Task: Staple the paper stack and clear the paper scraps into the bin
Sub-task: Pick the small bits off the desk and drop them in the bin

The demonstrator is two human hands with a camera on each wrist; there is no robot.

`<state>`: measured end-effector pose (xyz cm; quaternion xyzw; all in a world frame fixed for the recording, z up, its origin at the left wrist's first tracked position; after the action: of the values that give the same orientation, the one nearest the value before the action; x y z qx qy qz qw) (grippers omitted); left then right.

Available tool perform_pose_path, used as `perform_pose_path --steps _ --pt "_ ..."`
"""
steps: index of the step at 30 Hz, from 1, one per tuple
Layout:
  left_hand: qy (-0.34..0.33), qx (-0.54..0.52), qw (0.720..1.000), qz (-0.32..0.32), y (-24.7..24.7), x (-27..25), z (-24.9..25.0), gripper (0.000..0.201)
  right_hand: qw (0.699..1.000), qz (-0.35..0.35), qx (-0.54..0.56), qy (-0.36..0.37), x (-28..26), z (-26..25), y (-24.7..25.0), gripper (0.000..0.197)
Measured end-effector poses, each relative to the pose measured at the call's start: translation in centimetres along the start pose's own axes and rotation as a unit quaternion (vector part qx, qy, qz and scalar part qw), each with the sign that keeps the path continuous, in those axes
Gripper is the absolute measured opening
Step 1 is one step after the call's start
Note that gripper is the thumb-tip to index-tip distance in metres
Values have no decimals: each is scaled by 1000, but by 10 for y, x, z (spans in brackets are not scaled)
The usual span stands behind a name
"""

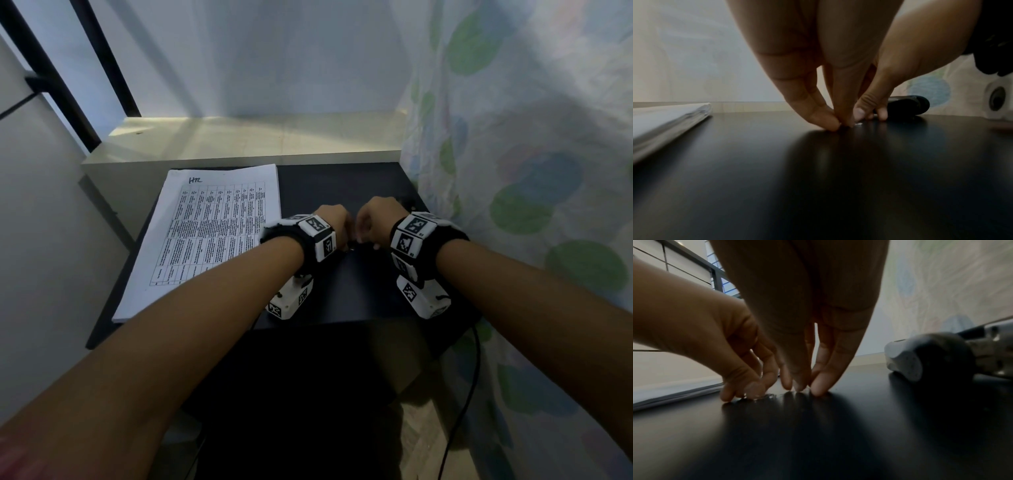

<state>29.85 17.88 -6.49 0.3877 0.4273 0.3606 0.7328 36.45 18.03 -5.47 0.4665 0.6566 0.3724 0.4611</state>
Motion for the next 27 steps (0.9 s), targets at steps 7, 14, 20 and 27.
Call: perform_pose_path --steps 7,14,20,27 --pt "14 8 1000 1 0 1 -1 25 998 -23 60 -20 4 12 -4 18" --pt "38 51 998 8 -6 -2 4 36 1000 -20 3 -6 -2 3 -7 15" --pt "35 42 998 22 8 -6 -8 35 1000 -19 8 12 -9 0 -9 18" --pt "-13 44 999 -3 5 -8 -8 34 999 -34 36 -7 -9 8 -8 28"
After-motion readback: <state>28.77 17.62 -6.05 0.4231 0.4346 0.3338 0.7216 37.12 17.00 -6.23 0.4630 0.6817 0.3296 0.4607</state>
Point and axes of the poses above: each hand's wrist, its own x-axis towards the middle knuckle, its own y-axis out of the back of the hand, z = x × y, the point moved 10 cm from there along x, towards the middle knuckle, and after that the axes turned 2 degrees about -z, right-handed, at the moved point
